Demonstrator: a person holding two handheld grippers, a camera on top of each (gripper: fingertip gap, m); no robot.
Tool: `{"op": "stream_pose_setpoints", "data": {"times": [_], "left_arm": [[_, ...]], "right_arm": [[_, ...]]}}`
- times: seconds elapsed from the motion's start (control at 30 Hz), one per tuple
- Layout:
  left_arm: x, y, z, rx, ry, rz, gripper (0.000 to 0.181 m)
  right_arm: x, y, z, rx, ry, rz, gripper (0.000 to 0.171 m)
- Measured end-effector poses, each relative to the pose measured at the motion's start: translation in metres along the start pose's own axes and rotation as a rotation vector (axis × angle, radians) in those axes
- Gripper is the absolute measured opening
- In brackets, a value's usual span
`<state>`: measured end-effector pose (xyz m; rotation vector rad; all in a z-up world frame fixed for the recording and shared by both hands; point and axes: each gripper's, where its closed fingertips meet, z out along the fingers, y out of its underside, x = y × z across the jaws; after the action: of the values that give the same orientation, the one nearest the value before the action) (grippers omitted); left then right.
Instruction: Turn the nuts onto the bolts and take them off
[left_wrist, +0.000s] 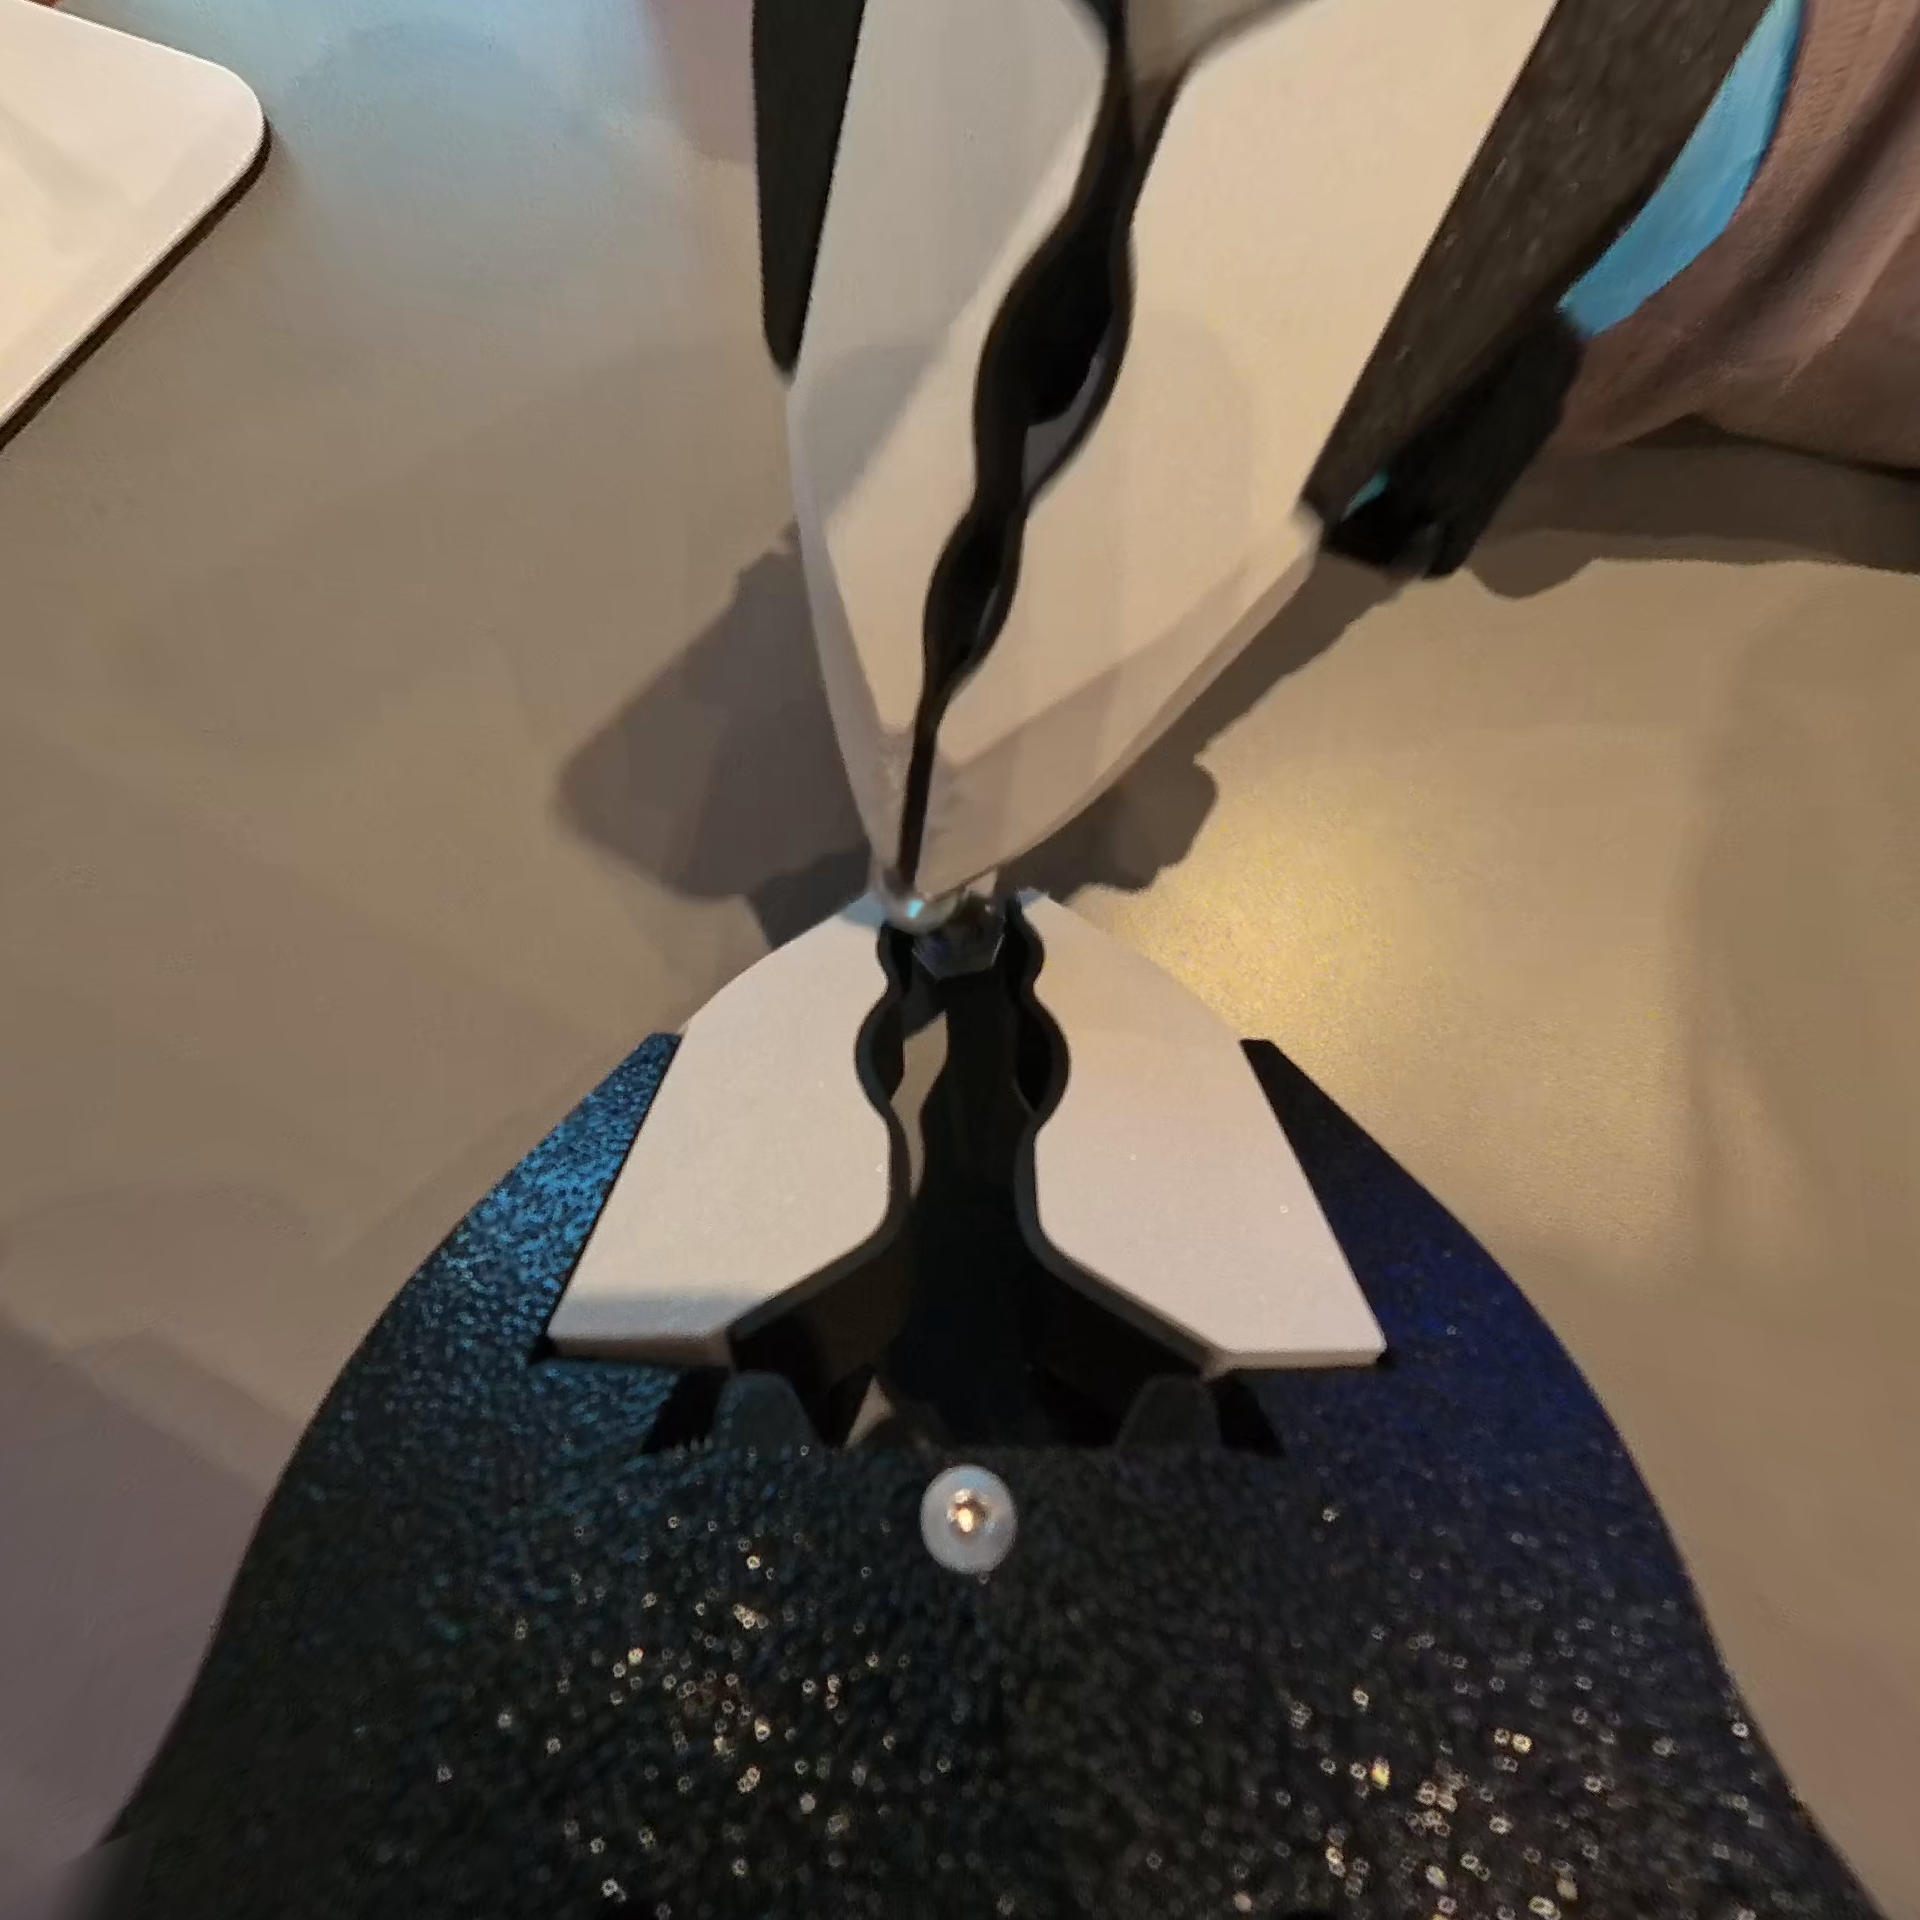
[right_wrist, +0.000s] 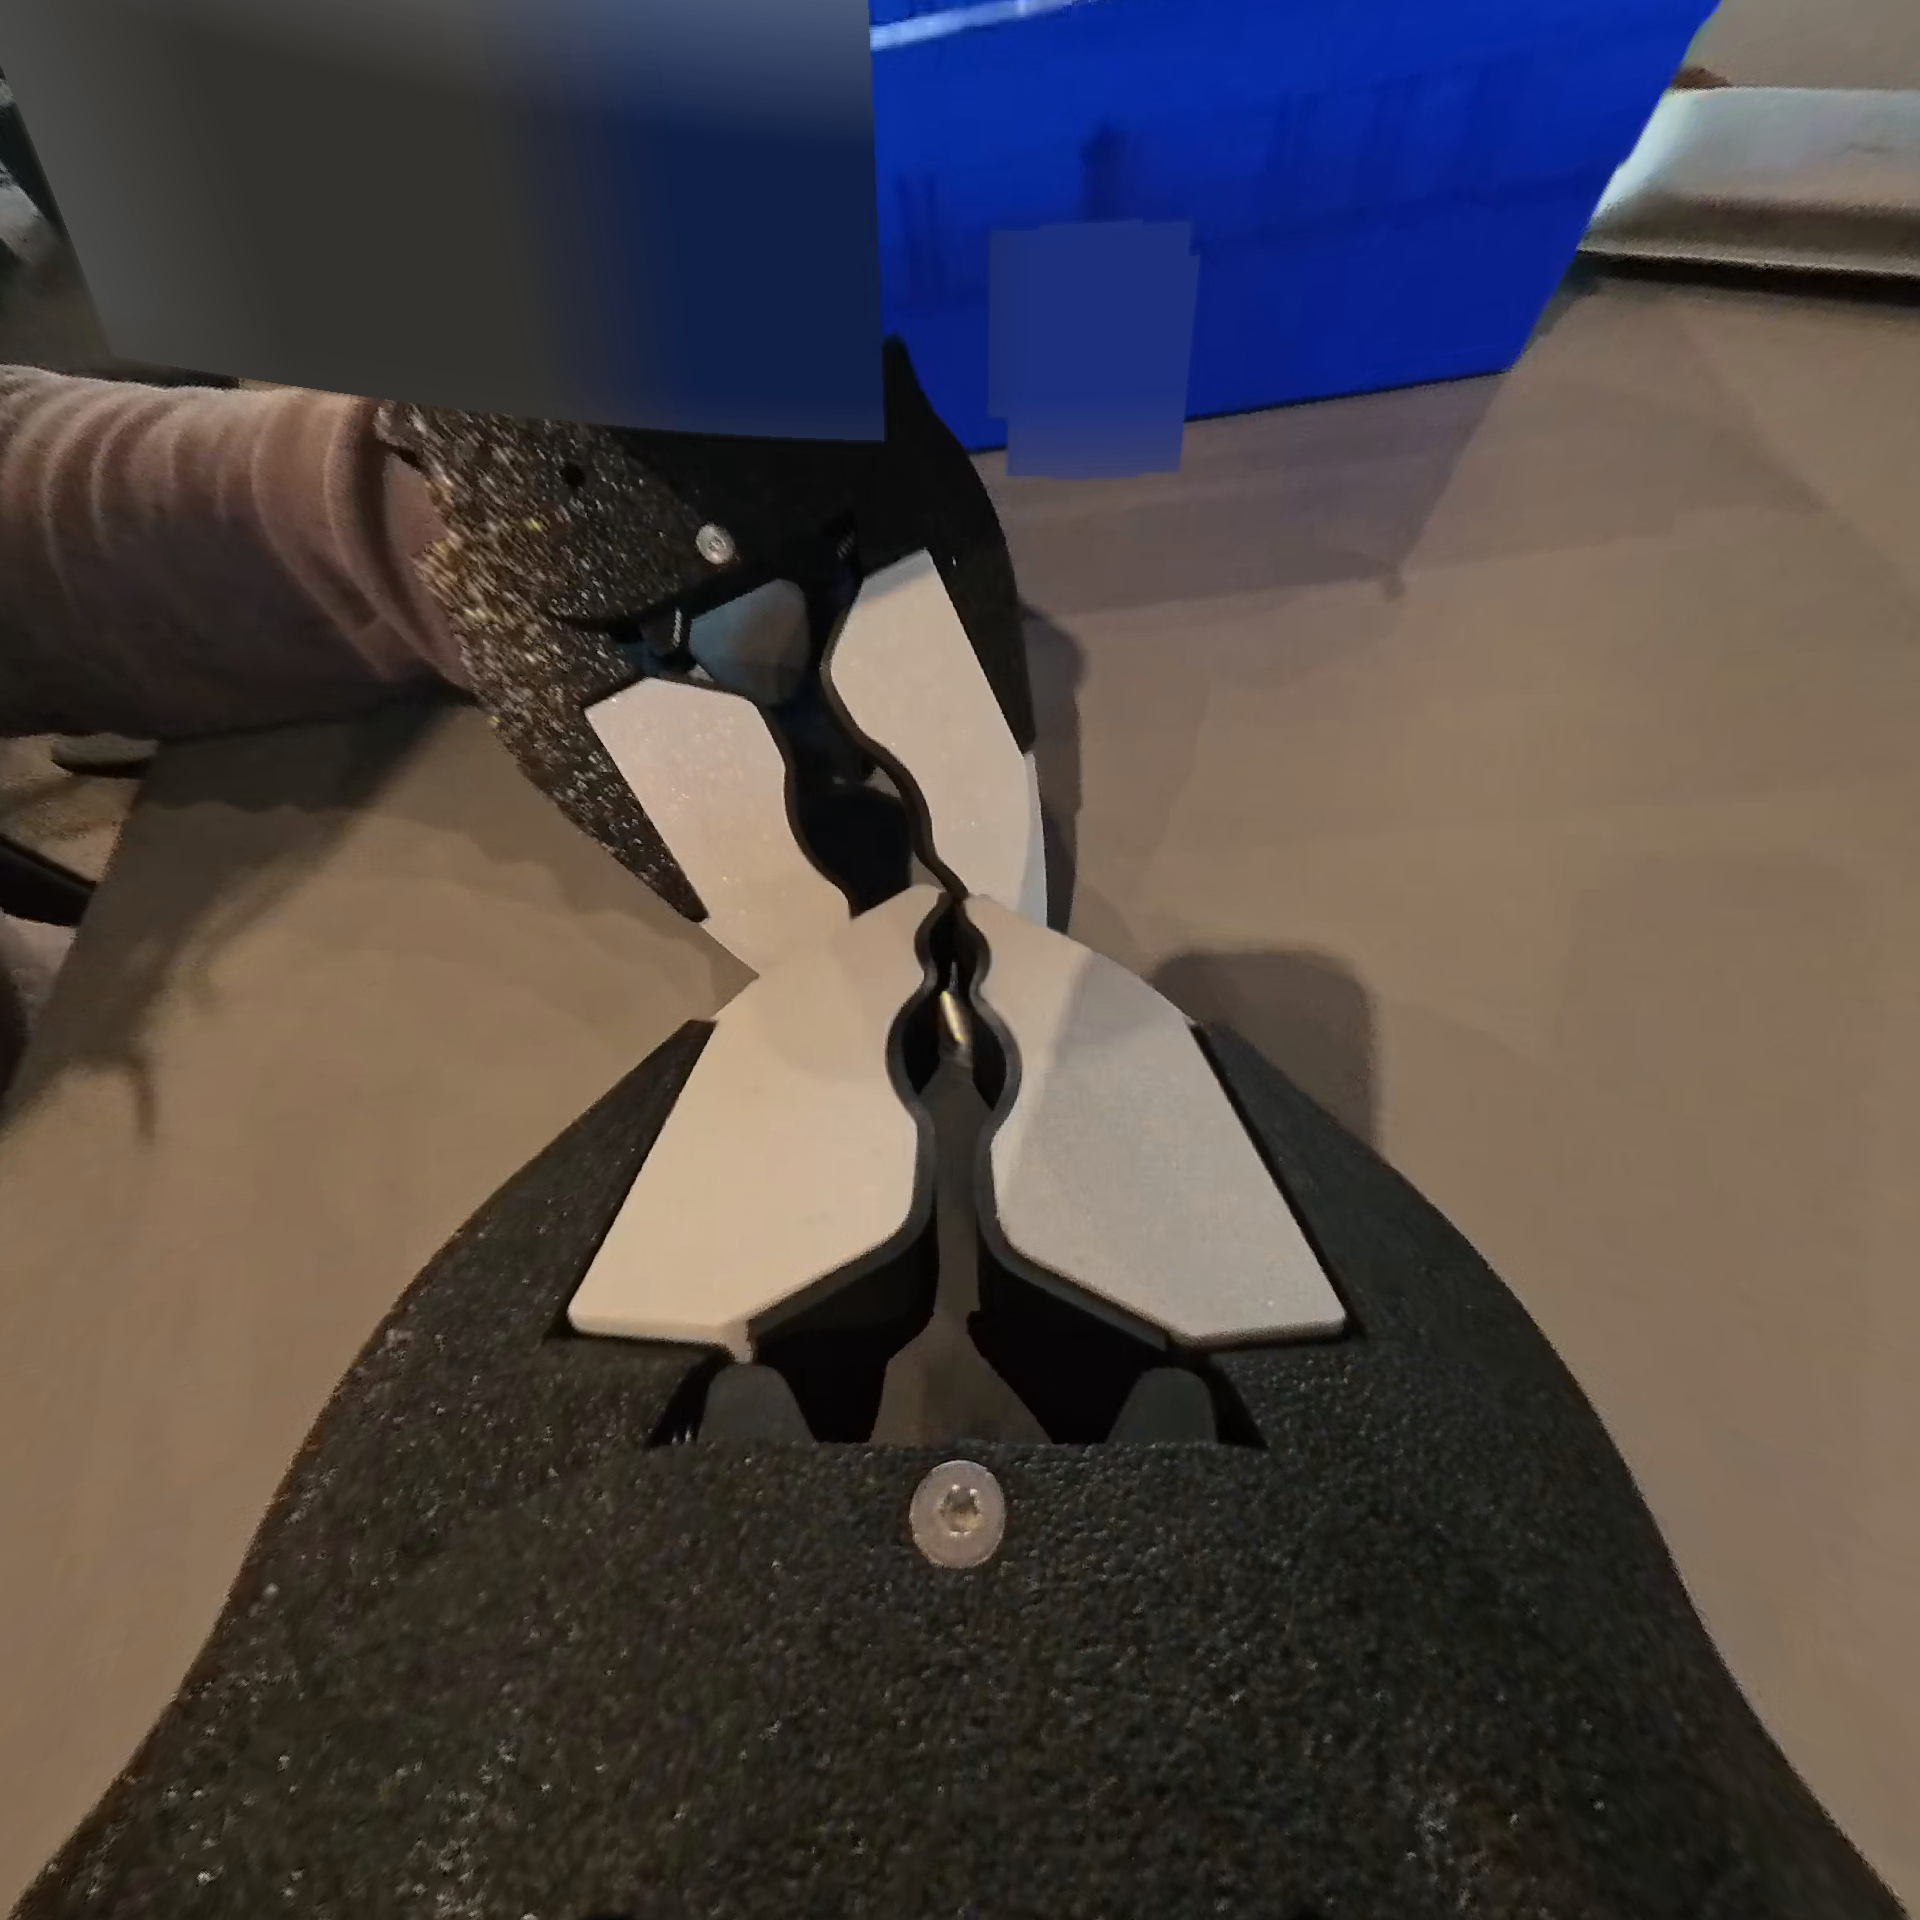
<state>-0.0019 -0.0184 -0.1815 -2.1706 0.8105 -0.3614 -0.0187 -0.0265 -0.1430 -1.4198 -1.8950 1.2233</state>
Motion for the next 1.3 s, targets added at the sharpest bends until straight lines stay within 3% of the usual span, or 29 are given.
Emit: {"op": "stream_pose_setpoints", "data": {"times": [0.13, 0.47, 1.1, 1.3], "left_arm": [[0.000, 0.000, 0.000, 0.000, 0.000, 0.000, 0.016], [0.000, 0.000, 0.000, -0.001, -0.001, -0.001, 0.016], [0.001, -0.001, 0.000, 0.008, 0.005, 0.002, 0.016], [0.002, 0.000, 0.001, -0.002, 0.002, 0.001, 0.016]], "right_arm": [[0.003, -0.010, -0.009, 0.077, -0.015, 0.045, 0.000], [0.004, 0.002, 0.001, -0.032, 0.028, 0.003, 0.000], [-0.002, 0.006, -0.010, -0.047, -0.062, 0.060, 0.000], [0.005, -0.005, -0.012, 0.014, 0.029, -0.018, 0.001]]}}
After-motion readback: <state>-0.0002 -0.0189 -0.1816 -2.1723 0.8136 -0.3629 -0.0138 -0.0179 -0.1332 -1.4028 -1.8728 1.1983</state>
